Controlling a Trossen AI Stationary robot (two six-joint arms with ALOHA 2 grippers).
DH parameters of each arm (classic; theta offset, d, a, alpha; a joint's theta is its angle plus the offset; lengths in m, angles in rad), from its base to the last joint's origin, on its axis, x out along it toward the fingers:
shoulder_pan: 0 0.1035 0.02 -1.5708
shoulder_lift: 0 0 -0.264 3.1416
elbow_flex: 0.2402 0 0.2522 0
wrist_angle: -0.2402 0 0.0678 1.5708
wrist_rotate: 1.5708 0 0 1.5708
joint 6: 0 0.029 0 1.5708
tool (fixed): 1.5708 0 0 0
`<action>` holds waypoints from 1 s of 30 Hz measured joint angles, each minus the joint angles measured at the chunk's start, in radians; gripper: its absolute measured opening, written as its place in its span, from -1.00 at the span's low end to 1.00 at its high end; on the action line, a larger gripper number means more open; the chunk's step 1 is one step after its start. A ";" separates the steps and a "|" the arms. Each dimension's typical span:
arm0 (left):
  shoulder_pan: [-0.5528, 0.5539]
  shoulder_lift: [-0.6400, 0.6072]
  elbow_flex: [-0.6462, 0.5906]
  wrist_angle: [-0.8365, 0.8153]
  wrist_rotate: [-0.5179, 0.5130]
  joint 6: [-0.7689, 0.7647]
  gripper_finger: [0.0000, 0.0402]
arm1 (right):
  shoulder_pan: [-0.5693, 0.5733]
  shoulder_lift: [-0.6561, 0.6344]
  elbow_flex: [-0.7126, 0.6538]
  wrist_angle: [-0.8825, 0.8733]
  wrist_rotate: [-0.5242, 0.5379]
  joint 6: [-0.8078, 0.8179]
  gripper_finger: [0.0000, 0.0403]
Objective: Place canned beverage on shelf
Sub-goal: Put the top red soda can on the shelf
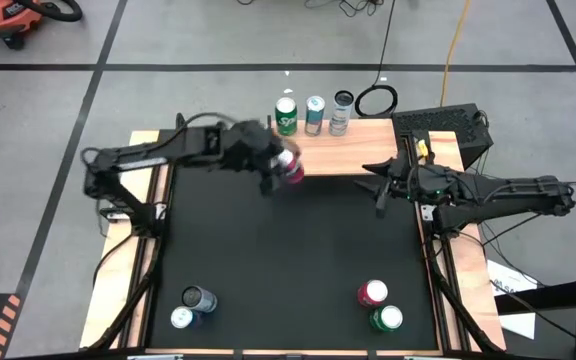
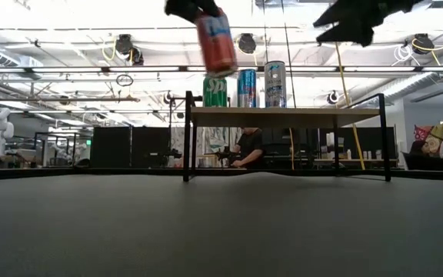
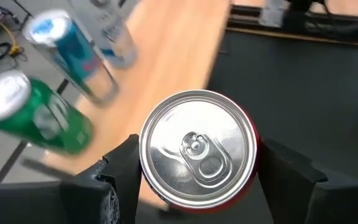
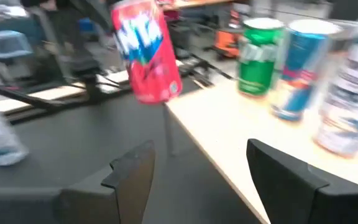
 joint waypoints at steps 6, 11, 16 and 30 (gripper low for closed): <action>0.084 0.144 0.141 0.003 0.027 0.082 0.22 | 0.000 -0.014 0.000 -0.070 0.033 0.013 0.20; 0.133 0.213 0.168 0.088 0.131 0.122 0.22 | 0.000 -0.015 0.000 -0.098 0.033 0.013 0.20; 0.167 0.275 0.201 0.111 0.174 0.144 0.22 | 0.000 -0.016 0.000 -0.106 0.034 0.029 0.20; 0.184 0.332 0.204 0.145 0.174 0.189 0.23 | -0.026 -0.008 0.000 -0.092 0.082 0.027 0.20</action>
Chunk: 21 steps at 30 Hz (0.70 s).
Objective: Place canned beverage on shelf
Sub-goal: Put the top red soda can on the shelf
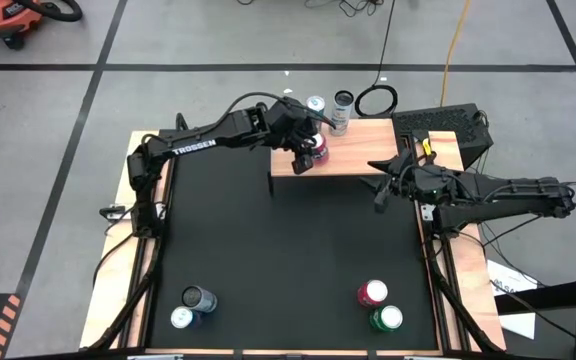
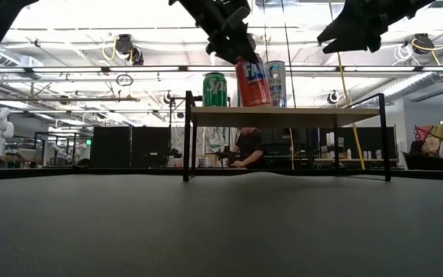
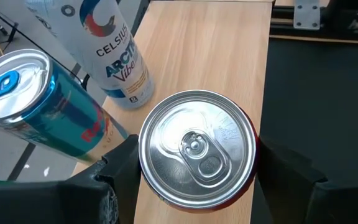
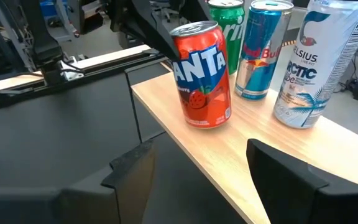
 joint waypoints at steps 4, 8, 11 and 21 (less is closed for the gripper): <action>0.000 0.001 0.000 0.011 0.000 -0.001 0.33 | 0.000 0.004 0.000 0.012 0.000 0.000 0.20; 0.002 0.001 0.000 0.015 -0.003 0.000 0.55 | 0.000 0.013 0.000 0.015 0.000 0.000 0.20; 0.002 -0.001 0.000 0.044 -0.003 0.000 0.72 | 0.000 0.022 0.000 0.018 0.000 0.000 0.20; 0.001 -0.023 0.030 -0.018 -0.063 0.006 0.96 | -0.013 0.028 0.003 0.103 -0.003 -0.055 0.20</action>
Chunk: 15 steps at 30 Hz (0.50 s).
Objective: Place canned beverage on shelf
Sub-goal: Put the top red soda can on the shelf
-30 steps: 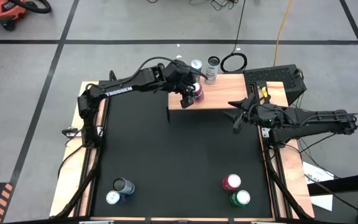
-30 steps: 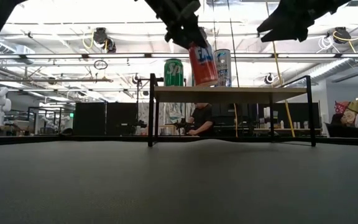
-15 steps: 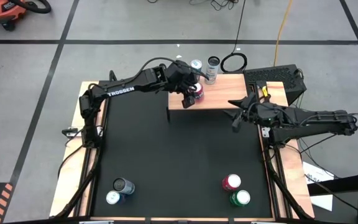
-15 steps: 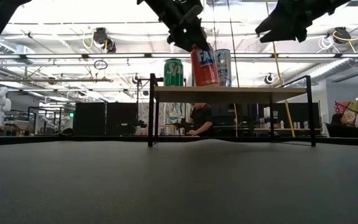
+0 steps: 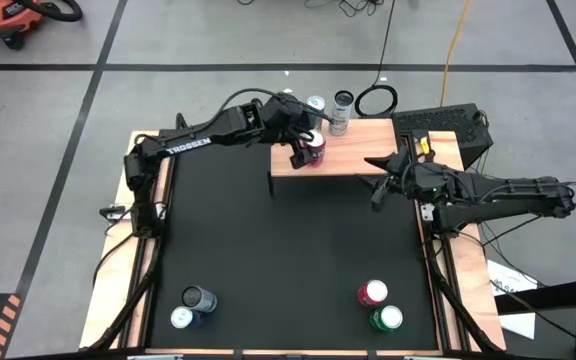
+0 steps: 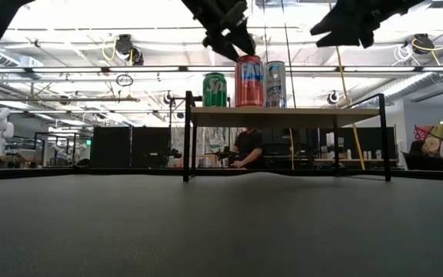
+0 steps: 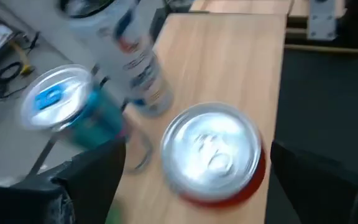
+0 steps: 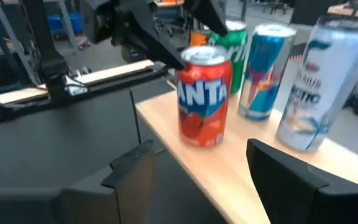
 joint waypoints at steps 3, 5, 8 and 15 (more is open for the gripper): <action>-0.011 -0.053 0.003 -0.013 -0.028 -0.006 0.97 | -0.028 0.016 0.035 0.002 -0.027 -0.024 0.17; -0.027 -0.090 0.003 -0.025 -0.032 -0.008 0.97 | -0.049 0.038 0.065 0.002 -0.057 -0.037 0.12; -0.061 -0.138 -0.039 -0.031 -0.060 -0.009 0.97 | -0.081 0.093 0.122 -0.002 -0.081 -0.066 0.04; -0.140 -0.253 -0.292 0.020 -0.150 -0.071 0.97 | -0.175 0.280 0.325 -0.109 -0.163 -0.113 -0.22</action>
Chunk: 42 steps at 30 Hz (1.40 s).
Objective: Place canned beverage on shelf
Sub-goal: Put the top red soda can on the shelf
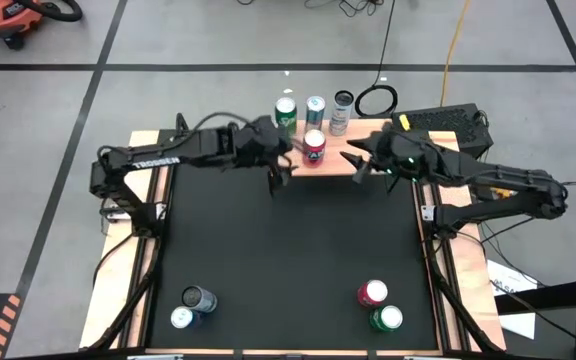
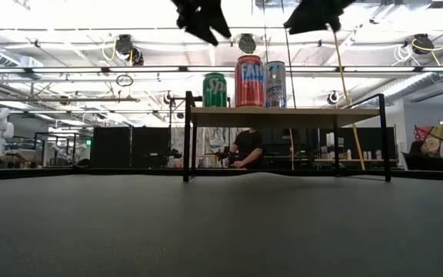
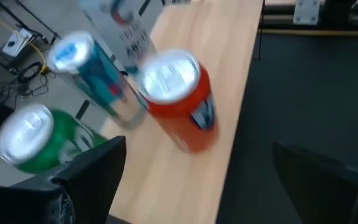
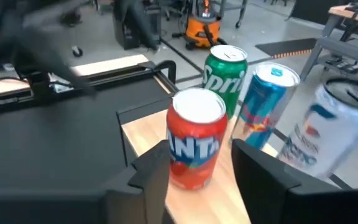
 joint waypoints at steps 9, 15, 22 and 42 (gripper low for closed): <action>-0.083 -0.153 -0.410 0.304 -0.075 -0.084 0.97 | -0.111 0.221 0.254 -0.103 -0.125 -0.034 -0.61; -0.133 -0.210 -0.554 0.384 -0.170 -0.129 0.97 | -0.159 0.318 0.277 -0.086 -0.154 -0.041 -0.85; -0.168 -0.210 -0.633 0.475 -0.227 -0.149 0.97 | -0.190 0.365 0.277 -0.022 -0.185 -0.063 -0.99; -0.197 -0.204 -0.774 0.739 -0.244 -0.145 0.97 | -0.195 0.425 0.275 0.037 -0.258 -0.081 -1.00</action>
